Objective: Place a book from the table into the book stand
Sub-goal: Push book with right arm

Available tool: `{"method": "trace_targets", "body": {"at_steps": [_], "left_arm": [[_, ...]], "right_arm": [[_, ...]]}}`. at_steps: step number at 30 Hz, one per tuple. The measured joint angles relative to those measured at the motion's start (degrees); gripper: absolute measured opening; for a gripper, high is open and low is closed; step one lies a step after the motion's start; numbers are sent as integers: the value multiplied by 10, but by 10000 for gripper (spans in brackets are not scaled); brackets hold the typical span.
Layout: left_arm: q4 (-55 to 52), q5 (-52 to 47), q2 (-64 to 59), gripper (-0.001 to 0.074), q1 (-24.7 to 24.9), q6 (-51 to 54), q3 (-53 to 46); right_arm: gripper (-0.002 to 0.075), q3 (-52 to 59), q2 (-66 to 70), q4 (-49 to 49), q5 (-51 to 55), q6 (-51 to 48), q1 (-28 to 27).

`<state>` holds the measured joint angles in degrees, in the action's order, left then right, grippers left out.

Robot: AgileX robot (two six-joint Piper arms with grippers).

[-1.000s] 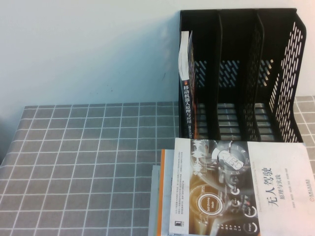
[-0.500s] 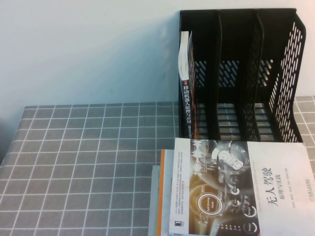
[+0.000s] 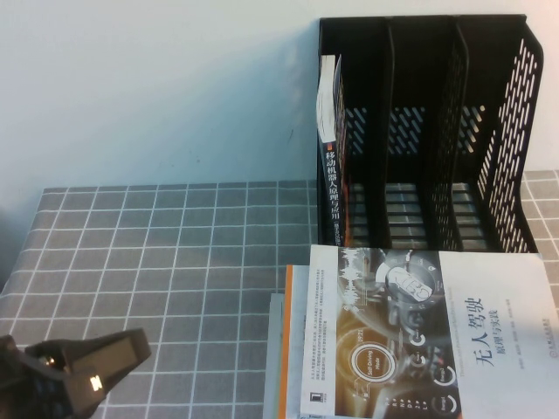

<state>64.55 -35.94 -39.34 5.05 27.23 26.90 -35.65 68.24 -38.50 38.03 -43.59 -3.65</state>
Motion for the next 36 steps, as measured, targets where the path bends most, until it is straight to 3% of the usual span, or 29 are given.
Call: {"method": "trace_targets", "body": {"at_steps": [6,13,23,26,30,32,36], "left_arm": [[88,6,-1,-4,0,88,0],[108,17,-1,-4,0,95,0],[187,6,-21,17,0,101,0],[225,-29,-52,133,0,144,0],[255,-72,-114,440,0,161,0],[260,-77,-155,551,0,165,0],[261,-79,-239,623,0,182,10]], "right_arm": [[-4,-9,44,-62,-8,-59,-1],[-4,-9,63,-155,-7,-119,-1],[-3,-9,72,-179,-1,-128,24],[-4,-9,87,-197,-11,-143,54],[-4,-10,105,-227,-23,-162,79],[-4,-12,111,-237,-24,-169,80],[-3,-14,114,-243,-24,-177,81]]}}
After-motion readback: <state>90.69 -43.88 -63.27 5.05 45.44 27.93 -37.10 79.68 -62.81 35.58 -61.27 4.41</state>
